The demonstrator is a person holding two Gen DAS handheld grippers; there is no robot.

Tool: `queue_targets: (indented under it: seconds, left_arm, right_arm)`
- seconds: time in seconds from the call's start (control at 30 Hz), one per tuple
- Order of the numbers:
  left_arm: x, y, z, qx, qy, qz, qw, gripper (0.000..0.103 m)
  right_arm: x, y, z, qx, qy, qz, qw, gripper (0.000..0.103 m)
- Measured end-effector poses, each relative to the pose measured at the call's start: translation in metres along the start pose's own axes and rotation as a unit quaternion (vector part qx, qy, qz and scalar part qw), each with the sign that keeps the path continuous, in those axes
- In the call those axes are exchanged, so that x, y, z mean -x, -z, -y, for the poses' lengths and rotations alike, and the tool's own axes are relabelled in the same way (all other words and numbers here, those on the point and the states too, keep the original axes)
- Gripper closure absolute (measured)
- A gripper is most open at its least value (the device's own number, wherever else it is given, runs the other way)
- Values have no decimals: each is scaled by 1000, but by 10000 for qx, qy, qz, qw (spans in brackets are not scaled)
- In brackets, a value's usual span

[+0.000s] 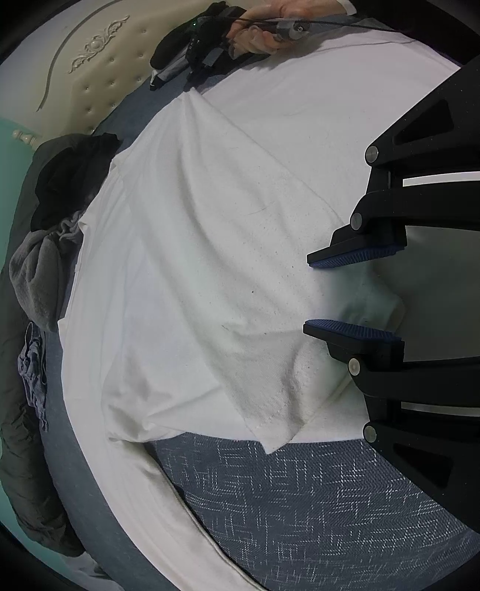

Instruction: Fold clothes

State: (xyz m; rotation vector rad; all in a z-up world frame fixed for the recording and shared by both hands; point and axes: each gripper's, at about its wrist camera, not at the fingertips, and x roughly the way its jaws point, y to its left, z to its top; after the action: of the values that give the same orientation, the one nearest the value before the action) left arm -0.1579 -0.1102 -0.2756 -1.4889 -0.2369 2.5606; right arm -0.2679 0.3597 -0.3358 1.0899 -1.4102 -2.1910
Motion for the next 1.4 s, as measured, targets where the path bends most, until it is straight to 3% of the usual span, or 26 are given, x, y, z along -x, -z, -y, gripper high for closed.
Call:
queue_targets:
  seconds: [0.17,0.23,0.37,0.4,0.47,0.5,0.6,1.0,1.4]
  left_arm:
    - [1,1,-1,-10,-16,-2,10000,72]
    - [1,2,0,-20,-27,-2,10000,72]
    - [2,3,-1,-36,-39,-4,10000,72]
    - [2,4,-1,-38,-40,-5,10000,72]
    - [2,4,-1,-44,-44,-6,10000,72]
    - [1,4,0,-47,-47,-6,10000,71]
    - [1,4,0,-55,-51,-8,10000,71]
    - [1,4,-1,-34,-43,-19,10000,71]
    - [1,4,2,-62,-84,-20,9999,71]
  right_arm:
    - [0,-7,2,-111,2,52,9999,94]
    - [-2,-9,1,-112,25,10,9999,69]
    - [-11,-6,1,-59,62,-124,9999,67]
    - [-13,-6,2,-56,58,-133,9999,67]
    - [-16,-6,5,-100,-13,-108,9999,79]
    - [-17,-7,6,-125,-55,-111,9998,93]
    - [-16,-9,7,-100,-168,-92,9998,102]
    - [13,-2,17,-580,-309,440,9969,103]
    - [11,3,27,-825,-124,414,9957,103]
